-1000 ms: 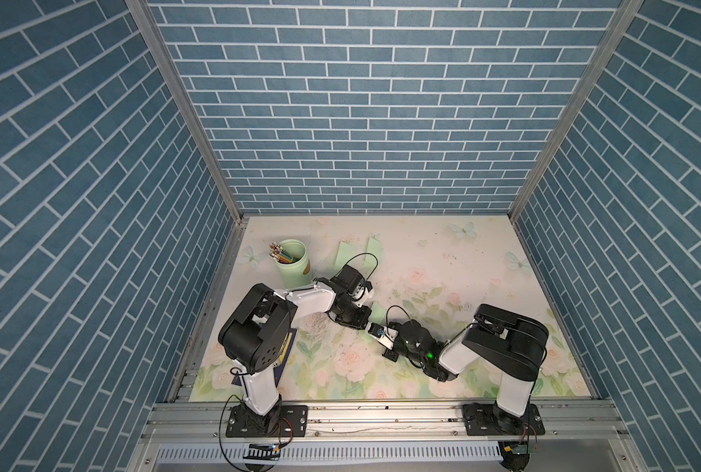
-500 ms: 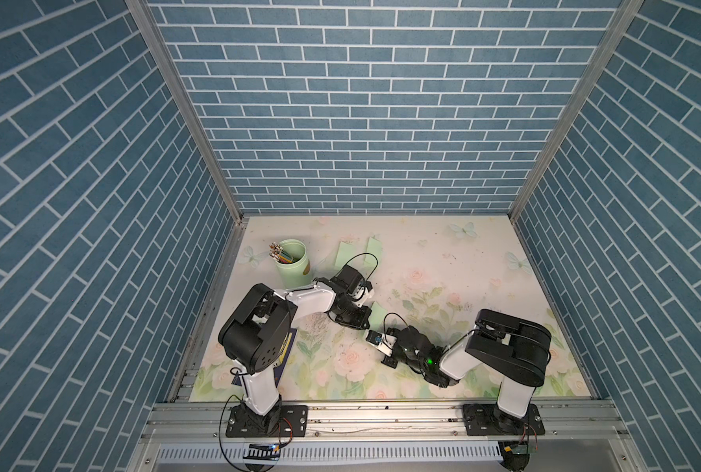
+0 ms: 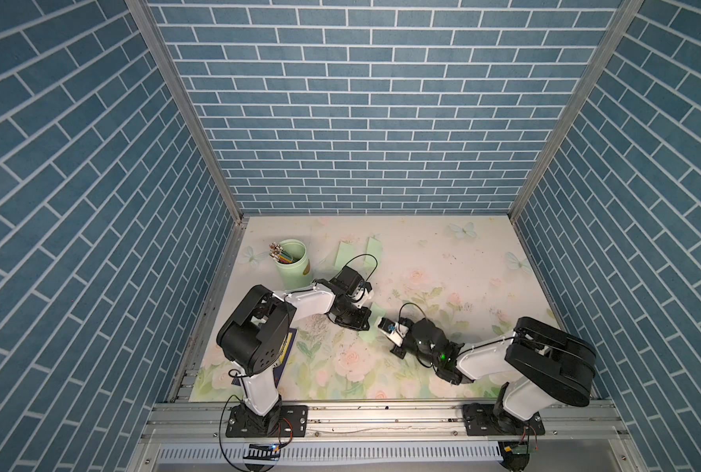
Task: Fold the square paper along the opposite sides
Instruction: Smooth out the paper at the center of the board.
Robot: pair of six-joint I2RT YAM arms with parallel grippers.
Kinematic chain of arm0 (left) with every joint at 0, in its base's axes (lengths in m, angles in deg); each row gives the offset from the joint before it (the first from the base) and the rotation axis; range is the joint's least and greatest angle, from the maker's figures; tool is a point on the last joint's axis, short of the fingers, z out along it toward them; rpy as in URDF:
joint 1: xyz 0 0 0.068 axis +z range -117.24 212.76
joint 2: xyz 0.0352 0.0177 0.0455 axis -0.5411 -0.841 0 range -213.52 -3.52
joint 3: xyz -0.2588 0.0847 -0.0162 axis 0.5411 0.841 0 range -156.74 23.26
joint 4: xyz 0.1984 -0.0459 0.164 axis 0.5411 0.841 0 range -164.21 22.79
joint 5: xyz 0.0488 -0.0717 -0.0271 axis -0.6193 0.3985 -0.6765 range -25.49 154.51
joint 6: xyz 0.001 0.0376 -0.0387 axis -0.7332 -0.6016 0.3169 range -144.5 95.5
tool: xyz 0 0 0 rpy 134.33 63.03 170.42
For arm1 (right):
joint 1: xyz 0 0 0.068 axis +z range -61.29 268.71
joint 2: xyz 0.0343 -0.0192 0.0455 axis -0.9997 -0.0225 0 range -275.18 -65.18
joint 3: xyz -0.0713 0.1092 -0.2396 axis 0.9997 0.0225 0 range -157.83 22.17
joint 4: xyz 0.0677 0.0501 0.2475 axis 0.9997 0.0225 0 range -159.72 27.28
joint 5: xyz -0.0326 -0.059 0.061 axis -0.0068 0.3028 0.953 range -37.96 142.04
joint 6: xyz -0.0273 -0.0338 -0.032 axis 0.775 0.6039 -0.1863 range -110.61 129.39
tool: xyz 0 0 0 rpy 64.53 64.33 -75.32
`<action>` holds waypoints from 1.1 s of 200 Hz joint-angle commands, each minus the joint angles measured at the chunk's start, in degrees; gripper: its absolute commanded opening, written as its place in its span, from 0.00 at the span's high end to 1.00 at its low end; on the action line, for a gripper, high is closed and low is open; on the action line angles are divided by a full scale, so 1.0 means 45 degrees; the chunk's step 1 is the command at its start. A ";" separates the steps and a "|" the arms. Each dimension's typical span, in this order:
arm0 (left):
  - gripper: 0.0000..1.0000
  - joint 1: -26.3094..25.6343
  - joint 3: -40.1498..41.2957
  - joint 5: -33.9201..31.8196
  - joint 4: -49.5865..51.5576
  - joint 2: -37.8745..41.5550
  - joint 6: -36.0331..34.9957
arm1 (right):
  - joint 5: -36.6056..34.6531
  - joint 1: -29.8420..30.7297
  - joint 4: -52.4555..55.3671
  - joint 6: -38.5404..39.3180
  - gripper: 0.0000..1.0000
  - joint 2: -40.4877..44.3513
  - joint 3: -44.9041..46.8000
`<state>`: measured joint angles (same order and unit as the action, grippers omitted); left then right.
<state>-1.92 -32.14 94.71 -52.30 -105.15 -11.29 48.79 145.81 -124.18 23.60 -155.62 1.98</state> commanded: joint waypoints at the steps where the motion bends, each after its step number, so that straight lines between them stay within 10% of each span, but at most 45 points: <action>1: 1.00 -0.0151 0.0449 -0.0216 0.0582 0.0404 0.0278 | 0.0085 -0.0468 -0.0021 0.0551 1.00 -0.0473 -0.0064; 220: 1.00 -0.0148 0.0748 -0.0675 0.0463 0.0170 0.0501 | 0.0088 -0.0658 -0.0411 -0.1220 1.00 -0.4070 -0.0817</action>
<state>-2.38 -30.56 94.51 -52.36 -104.08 -8.49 52.03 145.05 -128.99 20.65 -171.81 -3.46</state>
